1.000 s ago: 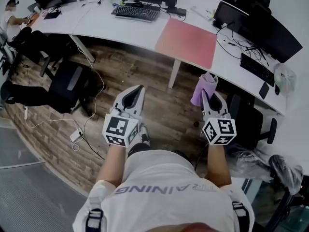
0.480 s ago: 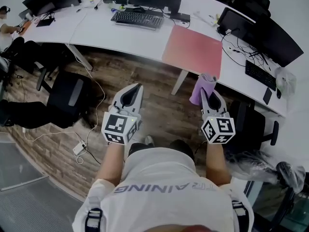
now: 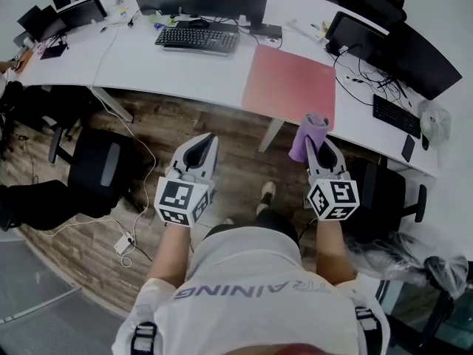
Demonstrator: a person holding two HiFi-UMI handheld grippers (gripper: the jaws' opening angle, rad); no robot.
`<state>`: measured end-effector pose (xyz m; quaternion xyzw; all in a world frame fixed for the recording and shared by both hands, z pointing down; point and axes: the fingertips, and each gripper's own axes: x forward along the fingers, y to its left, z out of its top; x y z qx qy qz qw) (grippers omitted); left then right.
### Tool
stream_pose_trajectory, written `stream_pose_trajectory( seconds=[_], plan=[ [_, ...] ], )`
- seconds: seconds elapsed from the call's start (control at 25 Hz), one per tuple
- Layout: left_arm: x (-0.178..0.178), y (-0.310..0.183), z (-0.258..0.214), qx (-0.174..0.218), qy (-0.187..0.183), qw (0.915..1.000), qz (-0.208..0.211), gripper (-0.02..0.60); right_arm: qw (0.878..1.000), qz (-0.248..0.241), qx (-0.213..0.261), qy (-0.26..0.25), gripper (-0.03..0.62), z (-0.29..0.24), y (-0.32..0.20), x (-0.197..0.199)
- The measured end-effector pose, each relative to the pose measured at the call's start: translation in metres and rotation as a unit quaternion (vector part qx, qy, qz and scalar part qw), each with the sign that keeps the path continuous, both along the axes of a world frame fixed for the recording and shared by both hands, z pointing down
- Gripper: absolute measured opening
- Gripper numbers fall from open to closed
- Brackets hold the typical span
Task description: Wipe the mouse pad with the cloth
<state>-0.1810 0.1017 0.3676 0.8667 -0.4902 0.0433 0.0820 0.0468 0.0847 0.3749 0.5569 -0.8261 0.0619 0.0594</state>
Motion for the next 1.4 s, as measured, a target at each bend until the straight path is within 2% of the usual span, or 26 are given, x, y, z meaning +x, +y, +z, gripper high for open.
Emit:
stream_pose_trajectory(
  seconds=[0.48, 0.8, 1.12, 1.4],
  plan=[
    [0.053, -0.143, -0.008, 0.003, -0.021, 0.9995, -0.025, 0.032, 1.0, -0.019, 0.0, -0.024, 0.095, 0.005, -0.155, 0.055],
    [0.118, -0.241, -0.006, -0.006, -0.033, 0.9991, -0.027, 0.032, 0.999, -0.025, -0.009, -0.029, 0.095, 0.012, -0.255, 0.118],
    [0.171, -0.313, 0.017, -0.031, -0.041, 0.9987, -0.005, 0.032, 0.999, 0.015, -0.036, -0.032, 0.095, 0.039, -0.316, 0.189],
    [0.179, -0.366, 0.034, -0.044, -0.035, 0.9979, 0.031, 0.032, 0.997, 0.05, -0.06, -0.027, 0.095, 0.059, -0.345, 0.197]
  ],
)
